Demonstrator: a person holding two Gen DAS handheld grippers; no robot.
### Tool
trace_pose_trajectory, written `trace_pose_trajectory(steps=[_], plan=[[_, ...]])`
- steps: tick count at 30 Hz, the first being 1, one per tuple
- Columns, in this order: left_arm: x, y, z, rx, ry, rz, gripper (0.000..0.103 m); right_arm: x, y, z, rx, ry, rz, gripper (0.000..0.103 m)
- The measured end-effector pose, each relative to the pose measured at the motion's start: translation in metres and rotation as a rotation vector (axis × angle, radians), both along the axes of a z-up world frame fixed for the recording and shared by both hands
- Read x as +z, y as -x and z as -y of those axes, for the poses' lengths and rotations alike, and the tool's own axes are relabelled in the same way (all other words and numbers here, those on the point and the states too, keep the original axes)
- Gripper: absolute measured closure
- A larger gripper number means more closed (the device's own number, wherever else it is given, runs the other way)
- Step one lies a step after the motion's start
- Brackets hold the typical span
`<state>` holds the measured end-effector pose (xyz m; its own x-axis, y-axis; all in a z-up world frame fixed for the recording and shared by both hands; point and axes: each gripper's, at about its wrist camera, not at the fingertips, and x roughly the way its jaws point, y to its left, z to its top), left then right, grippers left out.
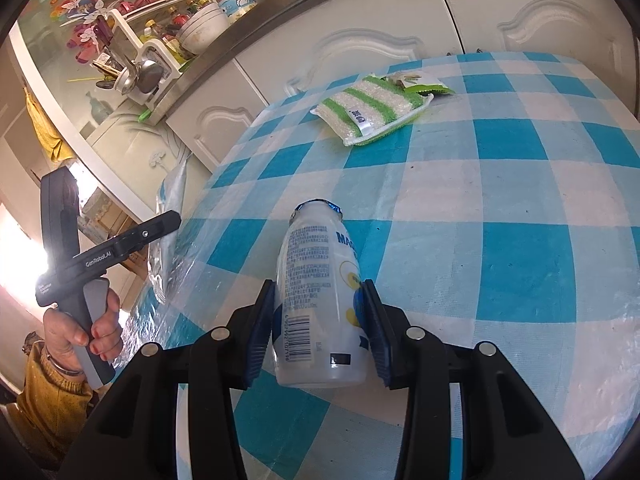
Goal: Collect trash
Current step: 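Carry the wet-wipe pack and white bottle over the orange bucket with both tools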
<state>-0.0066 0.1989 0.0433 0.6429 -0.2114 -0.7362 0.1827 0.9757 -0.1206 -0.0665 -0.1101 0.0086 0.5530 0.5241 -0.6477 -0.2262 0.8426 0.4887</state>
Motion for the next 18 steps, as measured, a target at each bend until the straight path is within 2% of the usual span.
trace_pose_trajectory(steps=[18], plan=[[0.021,0.041,-0.022,0.077,-0.099,0.092,0.020,0.004,0.013,-0.012,-0.073,0.108,-0.004,0.059]])
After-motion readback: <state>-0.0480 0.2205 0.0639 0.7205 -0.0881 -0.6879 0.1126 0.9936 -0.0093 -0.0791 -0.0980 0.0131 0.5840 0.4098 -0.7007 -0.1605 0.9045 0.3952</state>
